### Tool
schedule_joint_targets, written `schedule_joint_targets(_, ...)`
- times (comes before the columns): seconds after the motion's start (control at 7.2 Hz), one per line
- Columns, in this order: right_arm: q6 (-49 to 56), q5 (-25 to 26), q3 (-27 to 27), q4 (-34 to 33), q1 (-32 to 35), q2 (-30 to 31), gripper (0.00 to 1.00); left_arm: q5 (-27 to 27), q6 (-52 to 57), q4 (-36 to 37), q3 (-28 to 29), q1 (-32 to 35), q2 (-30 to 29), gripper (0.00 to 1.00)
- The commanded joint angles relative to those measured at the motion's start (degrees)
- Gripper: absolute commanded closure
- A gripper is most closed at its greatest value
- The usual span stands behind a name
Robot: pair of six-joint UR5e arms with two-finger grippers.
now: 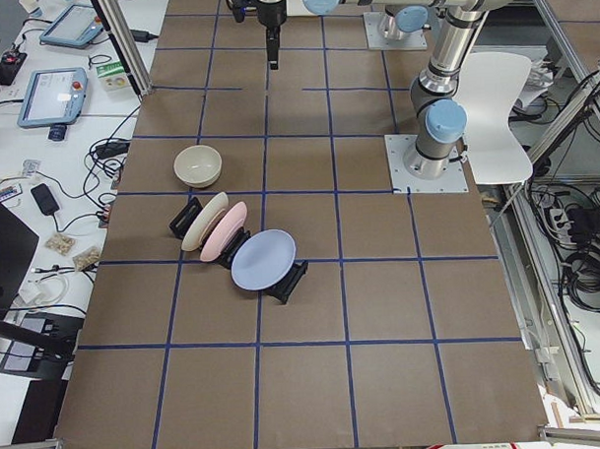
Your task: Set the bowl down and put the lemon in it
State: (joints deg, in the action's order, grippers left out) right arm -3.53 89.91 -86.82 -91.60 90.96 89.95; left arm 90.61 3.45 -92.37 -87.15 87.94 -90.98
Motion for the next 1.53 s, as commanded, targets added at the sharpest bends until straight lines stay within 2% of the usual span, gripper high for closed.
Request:
schedule_joint_targets(0.0,10.75,-0.08,0.51,-0.25,-5.48,-2.75,0.0,0.1,1.89,1.39,0.75,-3.18,-1.9,0.0)
schedule_joint_targets(0.14,18.48,-0.08,0.07,-0.42,-12.49,-3.02,0.0,-0.69,3.48,5.23,1.97,-7.56,-6.1,0.0)
schedule_joint_targets(0.28,29.26,0.35,-0.19,-0.59,-20.22,-3.81,0.0,-0.78,10.19,10.75,2.33,-11.17,-11.54,0.0)
schedule_joint_targets(0.42,33.98,0.27,-0.63,-1.38,-27.6,-6.69,0.0,-1.04,13.83,15.25,2.25,-15.03,-16.64,0.0)
schedule_joint_targets(0.56,39.77,0.44,-0.72,-6.69,-32.64,-9.33,0.0,-1.57,16.56,20.69,2.33,-16.29,-21.39,0.0)
schedule_joint_targets(0.69,44.18,0.45,-1.25,-10.14,-34.52,-11.7,0.0,-1.66,17.55,27.09,2.86,-16.65,-26.13,0.0)
schedule_joint_targets(0.83,43.7,0.53,-1.42,-12.87,-34.53,-12.77,0.0,-1.66,19.21,29.51,5.91,-16.74,-30.88,0.0)
schedule_joint_targets(0.97,43.26,-0.16,-1.69,-14.03,-34.53,-16.0,0.0,-1.57,18.96,29.53,9.07,-16.74,-33.97,0.0)
schedule_joint_targets(1.11,41.43,-0.34,-1.69,-19.18,-34.19,-20.99,0.0,-1.49,19.31,30.14,11.02,-16.74,-36.79,0.0)
schedule_joint_targets(1.25,39.23,-0.26,-1.69,-23.14,-33.83,-24.78,0.0,-1.66,19.14,29.54,12.69,-16.66,-37.95,0.0)
schedule_joint_targets(1.39,39.47,-0.61,-1.69,-23.53,-33.14,-27.95,0.0,-1.75,18.62,29.44,12.79,-16.57,-38.48,0.0)
